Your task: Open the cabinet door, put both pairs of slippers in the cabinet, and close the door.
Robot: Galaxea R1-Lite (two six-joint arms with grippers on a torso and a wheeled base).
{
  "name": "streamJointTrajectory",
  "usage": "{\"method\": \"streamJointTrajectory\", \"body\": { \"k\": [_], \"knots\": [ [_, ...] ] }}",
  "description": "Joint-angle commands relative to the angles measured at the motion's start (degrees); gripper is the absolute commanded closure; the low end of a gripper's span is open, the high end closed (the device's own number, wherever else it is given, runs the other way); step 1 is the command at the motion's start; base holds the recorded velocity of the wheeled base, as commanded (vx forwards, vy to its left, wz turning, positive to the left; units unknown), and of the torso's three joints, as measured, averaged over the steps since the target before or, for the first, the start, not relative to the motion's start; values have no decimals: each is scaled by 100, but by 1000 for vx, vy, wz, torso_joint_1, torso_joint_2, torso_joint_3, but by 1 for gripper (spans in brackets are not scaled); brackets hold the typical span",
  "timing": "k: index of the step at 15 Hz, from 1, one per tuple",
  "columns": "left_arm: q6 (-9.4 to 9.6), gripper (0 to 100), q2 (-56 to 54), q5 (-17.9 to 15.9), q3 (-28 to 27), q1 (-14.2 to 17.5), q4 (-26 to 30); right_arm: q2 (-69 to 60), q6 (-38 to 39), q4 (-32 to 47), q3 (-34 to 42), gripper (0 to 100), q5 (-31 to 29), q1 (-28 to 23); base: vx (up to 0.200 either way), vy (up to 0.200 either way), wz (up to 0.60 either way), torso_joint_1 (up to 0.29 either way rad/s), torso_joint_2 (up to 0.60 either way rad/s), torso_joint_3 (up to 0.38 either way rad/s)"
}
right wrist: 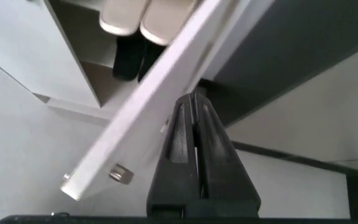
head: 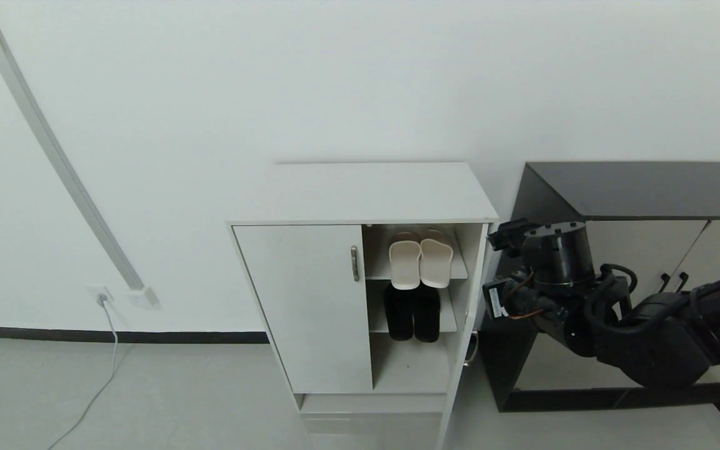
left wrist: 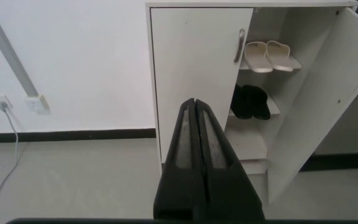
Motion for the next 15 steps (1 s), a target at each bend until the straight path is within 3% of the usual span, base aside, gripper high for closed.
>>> {"method": "streamJointTrajectory", "body": {
  "k": [1, 8, 12, 15],
  "knots": [
    [-3, 100, -1, -2, 0, -1, 0, 147, 17, -1, -7, 100, 24, -1, 0, 0, 0, 0, 0, 0],
    [-3, 100, -1, 7, 0, -1, 0, 657, 588, -414, -139, 100, 797, 131, 0, 0, 0, 0, 0, 0],
    [-12, 100, -1, 7, 0, -1, 0, 1228, 817, -2022, -183, 100, 1289, 87, 0, 0, 0, 0, 0, 0],
    [-12, 100, -1, 7, 0, -1, 0, 1263, 931, -2761, 54, 100, 1641, 8, 0, 0, 0, 0, 0, 0]
  ]
}}
